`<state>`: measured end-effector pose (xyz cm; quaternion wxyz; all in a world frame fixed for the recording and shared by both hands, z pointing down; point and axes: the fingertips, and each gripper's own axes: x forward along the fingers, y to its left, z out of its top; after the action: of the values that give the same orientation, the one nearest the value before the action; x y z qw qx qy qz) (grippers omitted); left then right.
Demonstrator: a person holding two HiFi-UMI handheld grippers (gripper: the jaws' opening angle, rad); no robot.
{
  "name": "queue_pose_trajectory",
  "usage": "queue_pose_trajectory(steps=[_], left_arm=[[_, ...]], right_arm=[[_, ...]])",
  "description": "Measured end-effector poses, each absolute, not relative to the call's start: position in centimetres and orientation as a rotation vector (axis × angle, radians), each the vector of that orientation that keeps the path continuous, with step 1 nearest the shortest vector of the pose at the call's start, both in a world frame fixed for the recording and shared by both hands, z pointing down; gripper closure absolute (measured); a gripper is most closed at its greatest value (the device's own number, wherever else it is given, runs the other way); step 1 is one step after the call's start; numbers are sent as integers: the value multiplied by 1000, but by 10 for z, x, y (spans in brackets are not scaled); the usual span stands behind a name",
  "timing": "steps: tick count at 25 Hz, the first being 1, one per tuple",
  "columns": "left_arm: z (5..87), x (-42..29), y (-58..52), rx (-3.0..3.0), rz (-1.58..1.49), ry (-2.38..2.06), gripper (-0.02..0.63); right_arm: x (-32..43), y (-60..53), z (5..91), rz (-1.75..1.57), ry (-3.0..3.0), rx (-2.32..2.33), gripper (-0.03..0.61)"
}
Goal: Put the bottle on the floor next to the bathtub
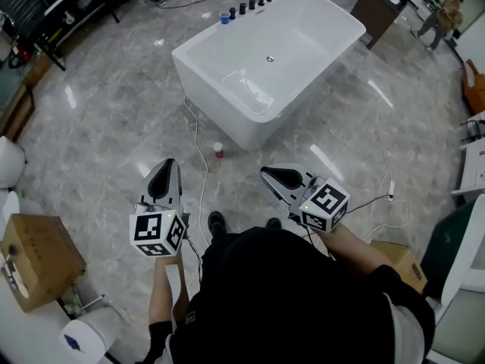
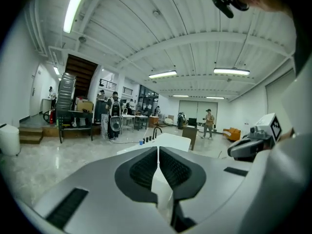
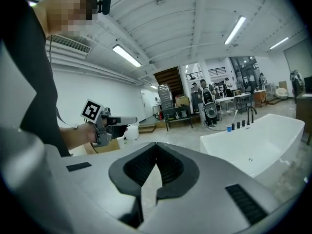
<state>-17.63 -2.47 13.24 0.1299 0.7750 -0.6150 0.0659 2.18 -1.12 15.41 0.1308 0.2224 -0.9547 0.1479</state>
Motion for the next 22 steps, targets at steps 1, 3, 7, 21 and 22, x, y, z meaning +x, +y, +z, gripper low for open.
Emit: queue_pose_trajectory(steps=[1, 3, 7, 21, 22], left_arm=[[124, -161, -22, 2244, 155, -1795, 591], [107, -126, -19, 2256, 117, -1805, 591], [82, -61, -21, 2332, 141, -1816, 591], [25, -23, -104, 2515, 211, -1785, 591], [28, -27, -105, 2508, 228, -1787, 591]], right_arm=[[36, -12, 147, 415, -2789, 646, 551], [63, -16, 130, 399, -2838, 652, 551], [108, -24, 114, 401, -2906, 674, 551], [140, -108, 18, 143, -3081, 978, 551], [137, -110, 19, 152, -3080, 979, 551]])
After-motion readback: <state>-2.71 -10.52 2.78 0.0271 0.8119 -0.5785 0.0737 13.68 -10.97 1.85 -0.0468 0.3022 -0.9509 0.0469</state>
